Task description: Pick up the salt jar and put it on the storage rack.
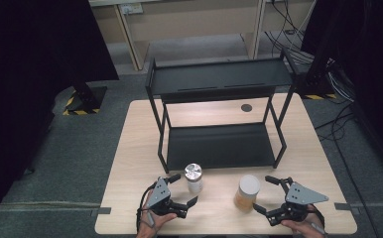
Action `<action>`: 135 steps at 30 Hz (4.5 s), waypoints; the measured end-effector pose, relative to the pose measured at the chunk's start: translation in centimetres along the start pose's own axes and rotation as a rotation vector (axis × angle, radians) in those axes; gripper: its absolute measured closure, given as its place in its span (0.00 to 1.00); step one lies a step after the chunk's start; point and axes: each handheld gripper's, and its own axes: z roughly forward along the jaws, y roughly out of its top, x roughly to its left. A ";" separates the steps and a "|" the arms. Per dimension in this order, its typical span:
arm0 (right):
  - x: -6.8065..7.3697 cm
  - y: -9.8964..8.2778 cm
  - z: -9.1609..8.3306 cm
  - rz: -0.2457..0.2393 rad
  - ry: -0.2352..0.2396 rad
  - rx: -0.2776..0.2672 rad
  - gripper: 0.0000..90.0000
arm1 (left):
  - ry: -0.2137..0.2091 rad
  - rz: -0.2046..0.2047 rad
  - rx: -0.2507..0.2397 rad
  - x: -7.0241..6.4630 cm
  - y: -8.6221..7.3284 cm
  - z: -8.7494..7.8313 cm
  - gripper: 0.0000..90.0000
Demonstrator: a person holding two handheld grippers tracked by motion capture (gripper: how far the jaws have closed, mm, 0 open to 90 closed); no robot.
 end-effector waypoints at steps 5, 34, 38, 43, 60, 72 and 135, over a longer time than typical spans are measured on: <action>0.0 0.0 0.0 0.002 0.002 -0.003 0.01 | 0.001 -0.001 0.001 0.0 0.0 0.0 0.02; -0.1 -0.2 0.0 0.015 0.000 -0.015 0.01 | 0.016 0.002 -0.010 0.4 0.3 0.7 0.01; -0.2 -0.3 0.0 0.017 -0.002 -0.018 0.01 | 0.016 -0.016 -0.010 0.6 0.4 0.9 0.01; -0.2 -0.3 0.0 0.018 0.000 -0.020 0.01 | 0.015 -0.017 -0.005 0.7 0.6 1.4 0.01; -0.2 -0.3 0.0 0.018 -0.003 -0.021 0.01 | 0.022 -0.009 0.016 1.2 0.9 2.5 0.01; -0.2 -0.4 0.0 0.020 0.000 -0.021 0.01 | 0.032 -0.020 0.040 1.3 1.1 3.5 0.02; -0.2 -0.4 0.1 0.020 0.004 -0.016 0.01 | -0.021 0.012 0.074 2.0 3.2 4.1 0.34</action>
